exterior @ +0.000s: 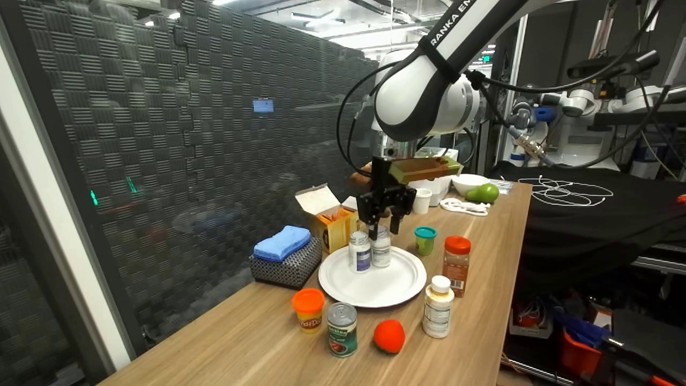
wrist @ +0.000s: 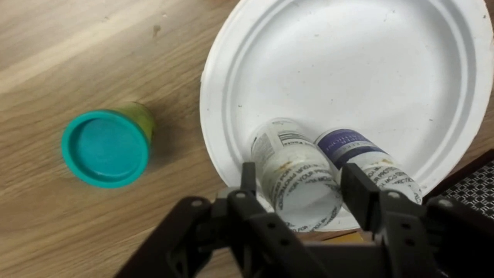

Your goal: Pick up the objects from the countertop and put them on the white plate.

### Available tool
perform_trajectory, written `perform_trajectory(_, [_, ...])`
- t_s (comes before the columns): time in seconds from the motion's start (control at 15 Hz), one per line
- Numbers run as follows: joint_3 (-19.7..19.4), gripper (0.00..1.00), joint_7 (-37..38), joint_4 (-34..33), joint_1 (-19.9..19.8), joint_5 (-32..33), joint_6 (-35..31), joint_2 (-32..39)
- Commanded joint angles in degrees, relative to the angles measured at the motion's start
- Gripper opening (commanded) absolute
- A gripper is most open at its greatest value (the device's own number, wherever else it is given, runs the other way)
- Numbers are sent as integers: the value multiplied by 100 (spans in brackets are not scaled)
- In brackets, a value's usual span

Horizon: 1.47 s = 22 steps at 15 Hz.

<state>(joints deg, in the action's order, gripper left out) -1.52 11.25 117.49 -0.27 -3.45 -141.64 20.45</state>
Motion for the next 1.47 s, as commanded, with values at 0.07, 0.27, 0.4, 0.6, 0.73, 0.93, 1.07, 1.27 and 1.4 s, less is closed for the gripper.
perform_trajectory(0.07, [54,99,-303,109,-162,-384,13,-434])
perform_trajectory(0.27, [-137,100,-160,417,-241,-368,-216,-918])
perform_trajectory(0.4, [-269,100,-134,621,-355,-347,-315,-1192])
perform_trajectory(0.6, [-480,99,-123,891,-508,-232,-366,-1392])
perform_trajectory(0.73, [-564,100,-175,1043,-600,-244,-320,-1358])
perform_trajectory(0.93, [-561,100,-356,1124,-679,-362,-298,-1202])
perform_trajectory(1.07, [-547,100,-398,1099,-676,-322,-344,-1114])
perform_trajectory(1.27, [-509,100,-451,1011,-678,-388,-383,-979])
perform_trajectory(1.4, [-483,100,-492,941,-677,-408,-422,-866])
